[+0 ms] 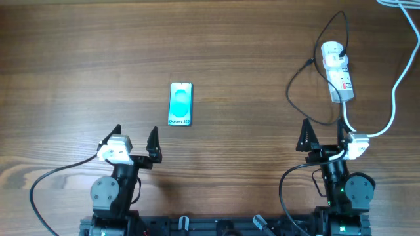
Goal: Plug charger to phone and switch on socket
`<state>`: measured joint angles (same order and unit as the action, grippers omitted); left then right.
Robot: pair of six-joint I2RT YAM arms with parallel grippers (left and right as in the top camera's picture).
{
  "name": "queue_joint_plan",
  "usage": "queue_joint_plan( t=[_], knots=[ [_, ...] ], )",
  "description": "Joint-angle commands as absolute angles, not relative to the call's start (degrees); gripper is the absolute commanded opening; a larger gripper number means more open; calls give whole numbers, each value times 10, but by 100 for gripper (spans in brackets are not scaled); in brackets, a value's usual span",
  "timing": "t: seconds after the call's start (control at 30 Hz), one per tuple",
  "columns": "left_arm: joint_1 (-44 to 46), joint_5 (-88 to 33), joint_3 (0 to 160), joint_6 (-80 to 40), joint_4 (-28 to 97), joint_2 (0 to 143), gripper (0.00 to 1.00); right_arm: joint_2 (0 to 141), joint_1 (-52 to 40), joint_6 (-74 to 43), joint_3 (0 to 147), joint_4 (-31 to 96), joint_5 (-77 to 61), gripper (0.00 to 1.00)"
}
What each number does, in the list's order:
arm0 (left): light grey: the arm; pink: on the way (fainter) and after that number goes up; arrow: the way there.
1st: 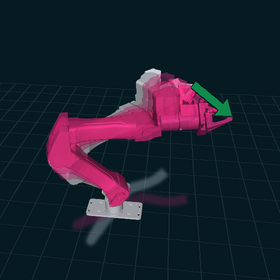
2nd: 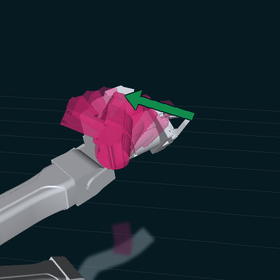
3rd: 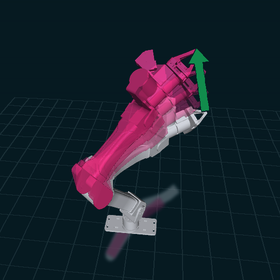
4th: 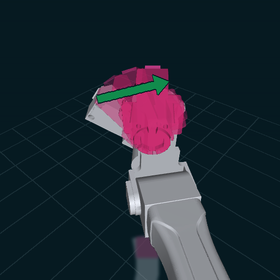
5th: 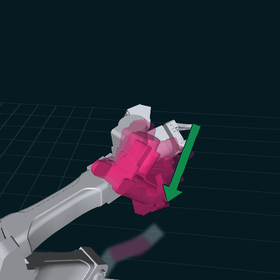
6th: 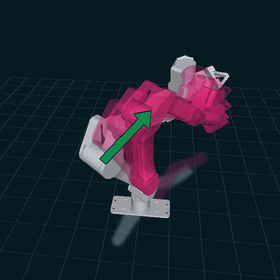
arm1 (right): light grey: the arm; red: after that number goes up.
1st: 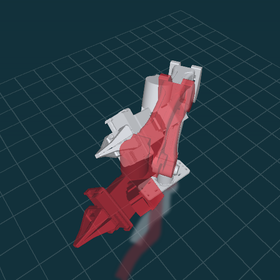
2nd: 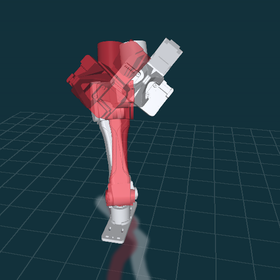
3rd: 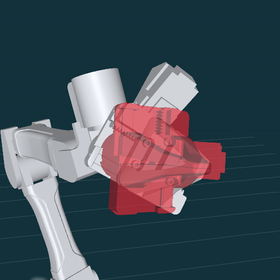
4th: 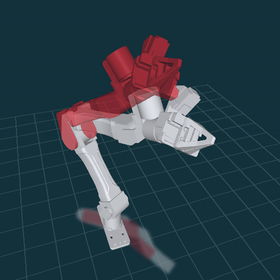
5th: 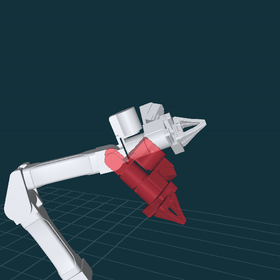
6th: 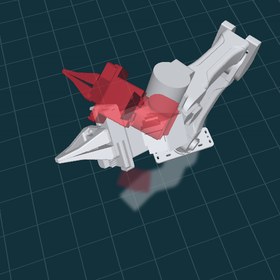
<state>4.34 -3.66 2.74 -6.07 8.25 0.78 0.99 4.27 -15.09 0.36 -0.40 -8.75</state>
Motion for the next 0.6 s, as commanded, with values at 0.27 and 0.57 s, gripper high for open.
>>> queue_joint_plan(
  t=[0.27, 0.57],
  knots=[
    [43, -55, 234, -51, 171, 140, 100, 3, 44, -151, 3, -6, -82, 100],
    [43, -56, 579, -51, 407, 401, 100, 3, 44, -151, 3, -6, -82, 100]
  ],
)
